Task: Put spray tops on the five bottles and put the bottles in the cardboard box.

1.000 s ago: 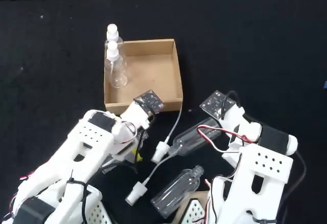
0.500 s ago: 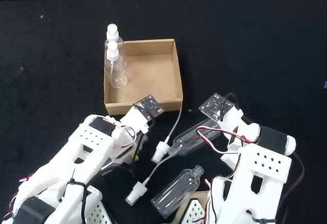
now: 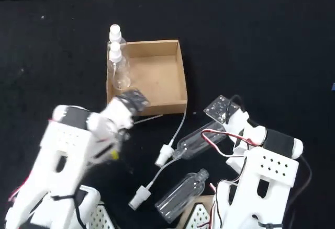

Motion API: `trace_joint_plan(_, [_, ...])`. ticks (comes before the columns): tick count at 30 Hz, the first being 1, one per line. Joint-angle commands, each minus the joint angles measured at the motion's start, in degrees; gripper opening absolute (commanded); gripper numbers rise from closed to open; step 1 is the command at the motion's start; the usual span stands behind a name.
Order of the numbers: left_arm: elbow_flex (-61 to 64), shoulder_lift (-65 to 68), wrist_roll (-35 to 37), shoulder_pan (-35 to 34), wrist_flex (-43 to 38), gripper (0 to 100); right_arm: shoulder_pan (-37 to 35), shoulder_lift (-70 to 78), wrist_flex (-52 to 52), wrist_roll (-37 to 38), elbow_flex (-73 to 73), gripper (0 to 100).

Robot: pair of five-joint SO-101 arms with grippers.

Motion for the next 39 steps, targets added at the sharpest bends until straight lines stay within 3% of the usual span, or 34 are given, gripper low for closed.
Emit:
trace_joint_plan(1, [-7.25,-4.66,-9.93,-13.67,7.3,9,0.88,-1.63,2.64,0.0,-6.81,31.9])
trace_joint_plan(5, [-7.78,-3.6,-14.95,-28.0,4.92,9,-0.62,-1.63,5.01,-0.18,-10.42,31.9])
trace_joint_plan(8, [-7.43,-0.18,-14.77,-38.73,-1.05,9,-6.77,-1.27,5.71,-5.8,-11.12,31.9])
trace_joint_plan(12, [-7.69,6.15,-11.69,-51.3,-7.91,9,-22.15,-1.19,5.54,-15.74,-11.38,31.9])
trace_joint_plan(18, [-8.13,14.59,-10.99,-66.15,-18.9,9,-52.22,-0.22,3.87,-27.34,-15.69,31.8])
trace_joint_plan(21, [-11.56,19.87,-10.99,-71.34,-22.15,9,-61.45,6.46,0.97,-32.53,-19.56,31.8])
trace_joint_plan(32, [-37.49,45.19,-8.0,-84.97,-22.15,9,-77.36,36.62,-13.8,-30.59,-34.24,31.8])
trace_joint_plan(39, [-48.22,53.19,-8.09,-89.89,-22.15,9,-78.15,54.37,-19.69,-26.29,-45.32,31.8])
